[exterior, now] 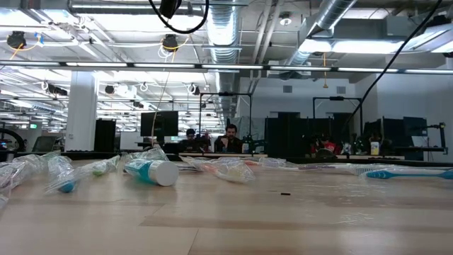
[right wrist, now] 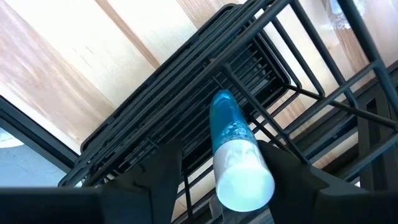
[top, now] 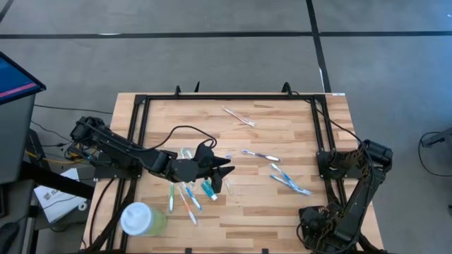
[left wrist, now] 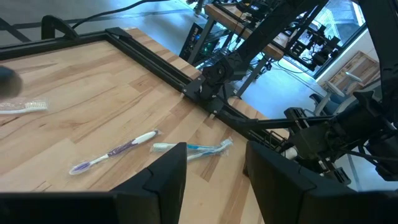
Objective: Pick & Place toothbrushing station
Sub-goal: Put the right blue mouthwash bottle into the black organizer
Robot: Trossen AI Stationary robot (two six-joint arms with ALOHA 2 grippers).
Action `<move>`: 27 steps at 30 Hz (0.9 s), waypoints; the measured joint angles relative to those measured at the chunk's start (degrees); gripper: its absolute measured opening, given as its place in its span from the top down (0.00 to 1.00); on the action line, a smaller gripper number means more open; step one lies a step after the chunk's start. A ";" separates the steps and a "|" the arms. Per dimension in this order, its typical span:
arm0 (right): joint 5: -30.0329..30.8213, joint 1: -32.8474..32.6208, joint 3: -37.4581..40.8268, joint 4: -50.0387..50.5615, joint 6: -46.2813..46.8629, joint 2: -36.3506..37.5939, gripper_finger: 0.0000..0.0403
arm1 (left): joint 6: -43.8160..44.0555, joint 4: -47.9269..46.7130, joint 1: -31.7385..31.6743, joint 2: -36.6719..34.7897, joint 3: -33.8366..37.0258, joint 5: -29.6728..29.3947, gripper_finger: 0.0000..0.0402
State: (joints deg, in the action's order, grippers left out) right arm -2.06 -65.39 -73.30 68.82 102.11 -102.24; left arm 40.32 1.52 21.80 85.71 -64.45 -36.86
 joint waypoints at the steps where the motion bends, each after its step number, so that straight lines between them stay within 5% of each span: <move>1: -0.19 0.00 0.00 0.07 -0.12 0.00 0.53 | 0.00 0.00 -0.01 0.00 0.00 0.00 0.60; 27: -1.30 0.99 -1.55 1.50 -2.12 -0.13 0.47 | -0.44 0.00 -0.02 0.00 0.00 0.00 0.60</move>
State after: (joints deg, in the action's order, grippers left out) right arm -3.36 -64.39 -74.85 70.32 99.99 -102.37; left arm 39.88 1.52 21.78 85.71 -64.45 -36.86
